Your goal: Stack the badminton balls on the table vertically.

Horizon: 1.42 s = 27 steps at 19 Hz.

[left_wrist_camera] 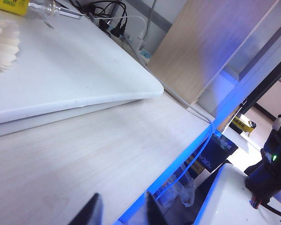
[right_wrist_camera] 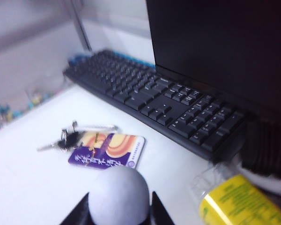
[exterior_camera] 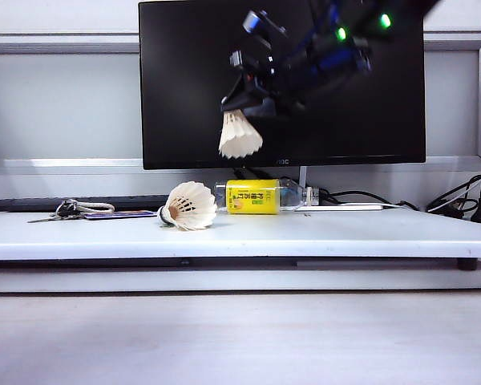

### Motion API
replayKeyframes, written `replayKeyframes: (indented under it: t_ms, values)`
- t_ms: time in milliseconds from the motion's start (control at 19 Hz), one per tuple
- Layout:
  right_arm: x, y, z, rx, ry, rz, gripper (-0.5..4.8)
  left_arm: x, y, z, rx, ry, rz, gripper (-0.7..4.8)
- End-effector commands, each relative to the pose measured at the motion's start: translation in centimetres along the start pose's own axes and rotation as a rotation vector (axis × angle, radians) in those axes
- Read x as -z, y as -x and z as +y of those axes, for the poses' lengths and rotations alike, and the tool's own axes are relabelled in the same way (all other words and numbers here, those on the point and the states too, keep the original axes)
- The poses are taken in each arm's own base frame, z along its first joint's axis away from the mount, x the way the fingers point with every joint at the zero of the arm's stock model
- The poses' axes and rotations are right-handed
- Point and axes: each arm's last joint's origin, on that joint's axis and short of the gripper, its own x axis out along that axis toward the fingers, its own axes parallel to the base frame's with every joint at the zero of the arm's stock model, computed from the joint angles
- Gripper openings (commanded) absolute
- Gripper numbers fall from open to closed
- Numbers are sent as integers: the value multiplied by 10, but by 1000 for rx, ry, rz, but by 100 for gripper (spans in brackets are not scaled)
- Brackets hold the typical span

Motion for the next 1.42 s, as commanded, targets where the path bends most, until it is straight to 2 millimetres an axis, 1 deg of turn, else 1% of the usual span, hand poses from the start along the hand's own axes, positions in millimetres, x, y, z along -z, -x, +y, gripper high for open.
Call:
replayKeyframes:
  t_ms: [53,105,210,263,473,525,683,735,788,998,1155,1418]
  values:
    - [12,8,1,34,-23,-124,144,2,0,1,1,13,13,127]
    - [24,16,2,59,-8,-168,143,2,0,1,-3,14,12,127]
    - [36,28,4,95,17,-229,143,2,0,1,-16,14,6,130]
    - [44,37,5,121,50,-263,143,2,0,2,-27,12,1,130]
    - [65,47,2,199,62,-246,134,1,0,2,-59,8,-14,130]
    - [77,53,3,270,60,-276,134,1,0,3,-83,7,-25,130]
    - [94,68,7,345,77,-367,134,1,0,4,-106,2,-36,130]
    - [99,72,8,352,79,-375,129,0,0,4,-119,2,-42,130]
    - [105,75,9,356,87,-368,106,0,0,5,-140,2,-52,130]
    - [111,75,8,362,94,-336,107,0,0,5,-141,2,-52,130]
    - [119,72,6,368,75,-276,107,0,0,5,-141,2,-52,130]
    - [130,68,3,371,62,-236,108,0,0,5,-137,2,-51,130]
